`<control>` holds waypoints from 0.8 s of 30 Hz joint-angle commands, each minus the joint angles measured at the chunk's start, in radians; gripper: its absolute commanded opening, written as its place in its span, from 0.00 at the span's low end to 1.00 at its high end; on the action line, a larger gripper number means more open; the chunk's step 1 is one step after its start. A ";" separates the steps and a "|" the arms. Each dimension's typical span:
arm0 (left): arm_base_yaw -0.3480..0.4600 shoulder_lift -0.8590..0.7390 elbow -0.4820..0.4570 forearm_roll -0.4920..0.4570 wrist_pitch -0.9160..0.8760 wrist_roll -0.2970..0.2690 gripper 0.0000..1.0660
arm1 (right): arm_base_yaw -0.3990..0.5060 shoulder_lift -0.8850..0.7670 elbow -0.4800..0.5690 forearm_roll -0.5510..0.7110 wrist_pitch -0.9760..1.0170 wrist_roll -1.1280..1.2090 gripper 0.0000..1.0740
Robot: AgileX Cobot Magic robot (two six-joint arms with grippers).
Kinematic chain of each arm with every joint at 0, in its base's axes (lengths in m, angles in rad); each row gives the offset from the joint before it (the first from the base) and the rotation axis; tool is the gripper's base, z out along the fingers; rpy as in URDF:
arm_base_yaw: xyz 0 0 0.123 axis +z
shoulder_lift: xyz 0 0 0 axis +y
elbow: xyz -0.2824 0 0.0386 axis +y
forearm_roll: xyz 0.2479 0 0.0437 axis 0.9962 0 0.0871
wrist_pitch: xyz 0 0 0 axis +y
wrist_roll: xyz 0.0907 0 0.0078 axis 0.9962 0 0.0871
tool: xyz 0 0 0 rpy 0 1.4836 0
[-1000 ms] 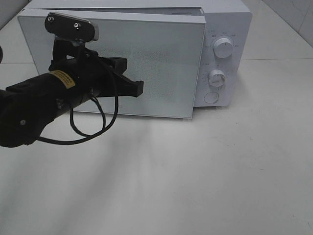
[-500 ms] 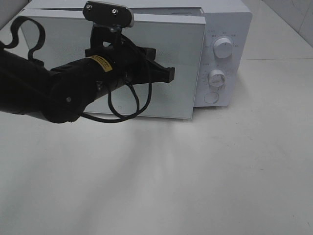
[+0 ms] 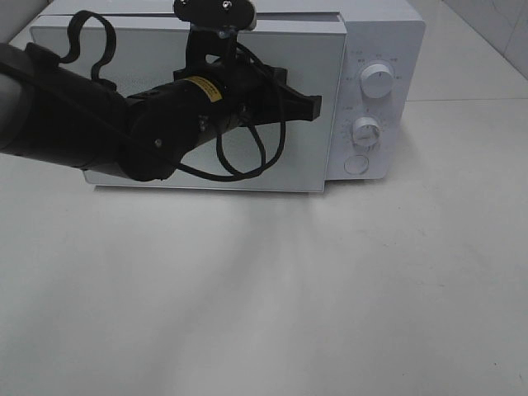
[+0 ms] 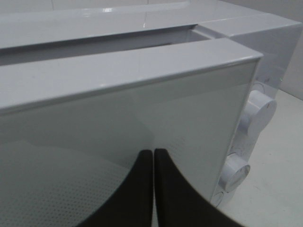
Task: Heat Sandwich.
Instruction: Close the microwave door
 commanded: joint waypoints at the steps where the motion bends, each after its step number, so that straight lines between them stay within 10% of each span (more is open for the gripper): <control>1: -0.006 0.012 -0.033 -0.010 0.007 0.003 0.00 | -0.005 -0.024 -0.001 -0.008 -0.008 0.007 0.71; 24: 0.046 0.136 -0.254 -0.072 0.084 0.100 0.00 | -0.005 -0.024 -0.001 -0.008 -0.008 0.010 0.71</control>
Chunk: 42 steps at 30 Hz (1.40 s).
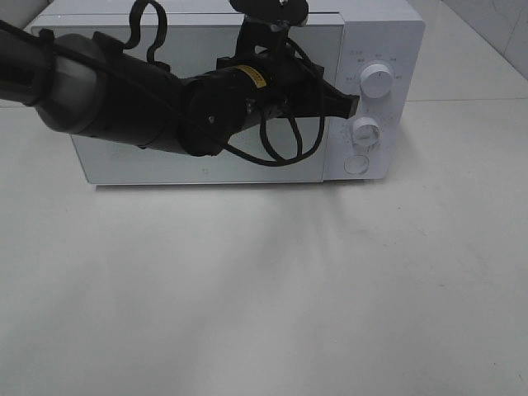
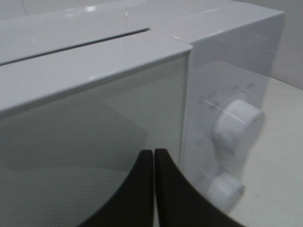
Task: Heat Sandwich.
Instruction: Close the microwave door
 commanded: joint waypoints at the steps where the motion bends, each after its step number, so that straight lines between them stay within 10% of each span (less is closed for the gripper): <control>1: 0.050 0.012 -0.038 -0.055 -0.043 -0.007 0.00 | -0.005 -0.024 -0.001 -0.008 -0.008 0.009 0.71; 42: -0.016 -0.099 0.071 -0.057 0.030 -0.006 0.00 | -0.005 -0.024 -0.001 -0.008 -0.008 0.009 0.71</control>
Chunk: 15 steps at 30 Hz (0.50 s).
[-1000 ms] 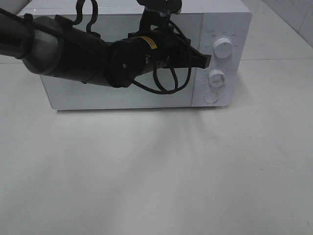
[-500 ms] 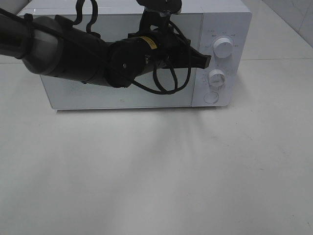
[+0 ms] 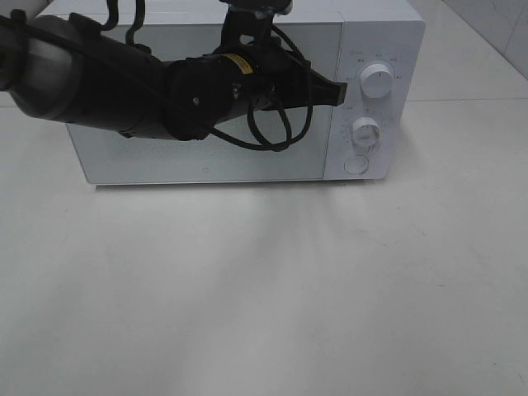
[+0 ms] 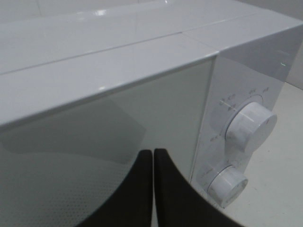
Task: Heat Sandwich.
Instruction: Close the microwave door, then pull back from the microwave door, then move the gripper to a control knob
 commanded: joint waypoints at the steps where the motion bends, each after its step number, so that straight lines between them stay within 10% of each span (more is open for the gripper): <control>1: -0.026 -0.044 0.049 -0.014 -0.018 -0.004 0.00 | -0.005 -0.024 -0.001 -0.007 -0.008 0.009 0.71; 15: -0.107 -0.198 0.275 -0.014 0.046 -0.005 0.00 | -0.005 -0.024 -0.001 -0.007 -0.008 0.009 0.71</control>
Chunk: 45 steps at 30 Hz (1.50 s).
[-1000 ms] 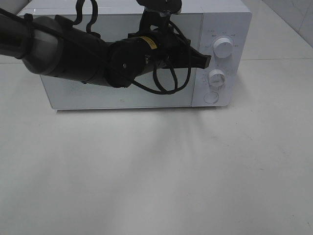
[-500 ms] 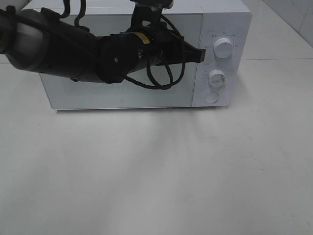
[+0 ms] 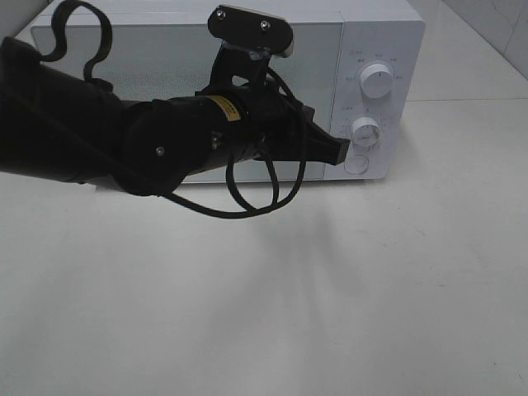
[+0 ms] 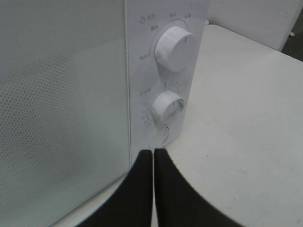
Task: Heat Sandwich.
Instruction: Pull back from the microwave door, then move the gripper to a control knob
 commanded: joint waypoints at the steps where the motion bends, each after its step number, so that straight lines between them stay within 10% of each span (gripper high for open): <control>1: -0.009 -0.057 0.039 -0.003 0.052 -0.003 0.00 | -0.005 -0.024 -0.001 -0.007 -0.008 0.009 0.71; 5: -0.009 -0.101 0.048 -0.003 0.202 -0.003 0.03 | -0.005 -0.024 -0.001 -0.007 -0.008 0.009 0.71; 9: -0.009 -0.149 0.048 -0.003 0.343 -0.003 0.28 | -0.005 -0.024 -0.001 -0.007 -0.008 0.009 0.71; 13: -0.009 -0.201 0.048 -0.001 0.494 -0.007 0.96 | -0.005 -0.024 -0.001 -0.007 -0.008 0.009 0.71; 30: 0.077 -0.414 0.048 0.111 1.041 -0.020 0.97 | -0.005 -0.024 -0.001 -0.007 -0.008 0.009 0.71; 45: 0.562 -0.626 0.051 0.146 1.354 -0.051 0.97 | -0.005 -0.024 -0.001 -0.007 -0.008 0.009 0.71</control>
